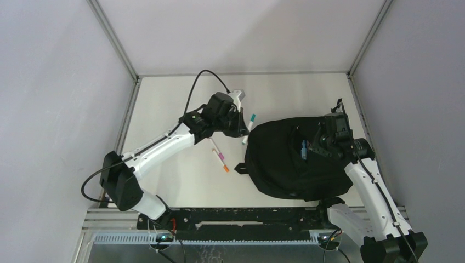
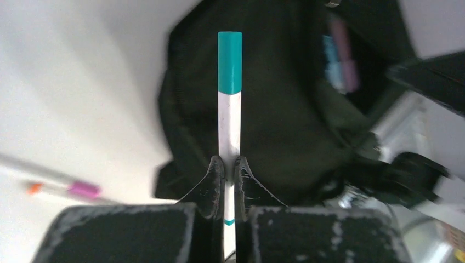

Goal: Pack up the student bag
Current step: Pick up the stationery from the center of the board, then place the stationery in the student bag.

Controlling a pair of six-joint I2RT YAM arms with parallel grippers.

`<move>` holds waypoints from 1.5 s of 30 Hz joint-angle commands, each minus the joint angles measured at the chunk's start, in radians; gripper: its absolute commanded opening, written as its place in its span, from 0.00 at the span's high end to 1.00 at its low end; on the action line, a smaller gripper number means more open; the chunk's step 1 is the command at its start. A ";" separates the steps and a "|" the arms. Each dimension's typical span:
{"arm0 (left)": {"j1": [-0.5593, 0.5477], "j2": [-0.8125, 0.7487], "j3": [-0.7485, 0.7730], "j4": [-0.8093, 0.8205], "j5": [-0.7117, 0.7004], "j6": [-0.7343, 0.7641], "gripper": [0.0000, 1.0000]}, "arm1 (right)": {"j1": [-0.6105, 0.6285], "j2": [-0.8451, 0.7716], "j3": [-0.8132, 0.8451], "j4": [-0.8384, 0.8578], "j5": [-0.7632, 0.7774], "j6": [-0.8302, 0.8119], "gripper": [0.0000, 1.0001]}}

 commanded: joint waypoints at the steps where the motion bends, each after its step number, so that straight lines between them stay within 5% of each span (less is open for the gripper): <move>1: -0.068 0.021 0.046 0.136 0.245 -0.138 1.00 | 0.002 -0.009 0.008 0.062 -0.006 0.003 1.00; 15: -0.170 0.322 0.176 0.386 0.523 -0.528 1.00 | 0.004 -0.026 0.008 0.038 0.000 0.002 1.00; 28: -0.181 0.551 0.331 0.496 0.529 -0.702 1.00 | 0.010 -0.027 0.008 0.044 -0.005 0.011 1.00; 33: -0.182 0.649 0.491 0.371 0.420 -0.599 0.75 | 0.017 -0.032 0.008 0.039 0.000 0.014 1.00; 38: -0.185 0.627 0.463 0.380 0.410 -0.576 0.50 | 0.017 -0.040 0.008 0.028 0.014 0.009 1.00; 45: -0.186 0.438 0.319 0.396 0.430 -0.460 0.51 | 0.020 -0.023 0.008 0.044 0.005 0.012 1.00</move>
